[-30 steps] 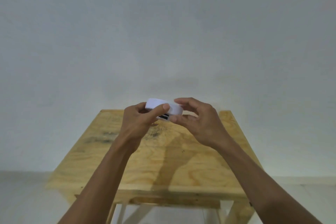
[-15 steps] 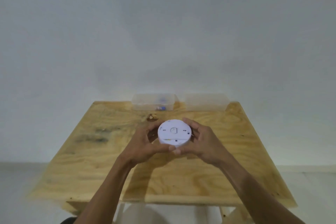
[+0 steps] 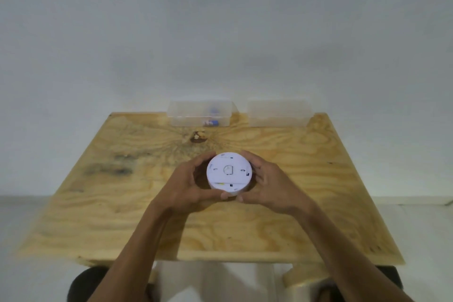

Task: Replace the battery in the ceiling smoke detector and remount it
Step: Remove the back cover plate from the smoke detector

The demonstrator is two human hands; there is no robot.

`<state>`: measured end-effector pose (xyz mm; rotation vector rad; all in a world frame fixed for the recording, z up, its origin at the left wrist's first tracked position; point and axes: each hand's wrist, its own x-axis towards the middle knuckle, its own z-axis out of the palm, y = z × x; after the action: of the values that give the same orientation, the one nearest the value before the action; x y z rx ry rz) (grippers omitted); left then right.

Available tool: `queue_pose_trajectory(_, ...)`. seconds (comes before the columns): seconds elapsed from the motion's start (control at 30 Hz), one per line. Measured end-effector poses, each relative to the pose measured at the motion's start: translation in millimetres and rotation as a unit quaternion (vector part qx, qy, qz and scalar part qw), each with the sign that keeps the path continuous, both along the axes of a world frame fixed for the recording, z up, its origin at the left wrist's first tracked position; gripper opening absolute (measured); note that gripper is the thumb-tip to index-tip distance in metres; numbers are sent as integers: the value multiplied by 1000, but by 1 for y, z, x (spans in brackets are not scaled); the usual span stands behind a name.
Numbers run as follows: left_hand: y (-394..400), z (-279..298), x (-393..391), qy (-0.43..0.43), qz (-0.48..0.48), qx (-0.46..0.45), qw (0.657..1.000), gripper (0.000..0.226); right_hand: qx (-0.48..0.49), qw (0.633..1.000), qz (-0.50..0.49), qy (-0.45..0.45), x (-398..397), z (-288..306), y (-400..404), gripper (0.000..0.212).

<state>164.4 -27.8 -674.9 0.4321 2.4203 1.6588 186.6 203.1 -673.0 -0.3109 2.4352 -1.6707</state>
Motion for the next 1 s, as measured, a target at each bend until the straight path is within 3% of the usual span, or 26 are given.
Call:
queue_pose_trajectory(0.17,7,5,0,33,-15,-63,997,111,184,979,11,89,-12,31,-1,66)
queue_pose_trajectory(0.3,24,13,0,30,-5,-97,995,117,292,949,52,110,-21,38,-21,72)
queue_pose_trajectory(0.83,25,7,-2,47,26,-57,997,100,317,933,137,100,-42,46,-14,61)
queue_pose_trajectory(1.0,21,7,-4,52,24,-75,996,107,297,930,171,135,-36,42,-24,14)
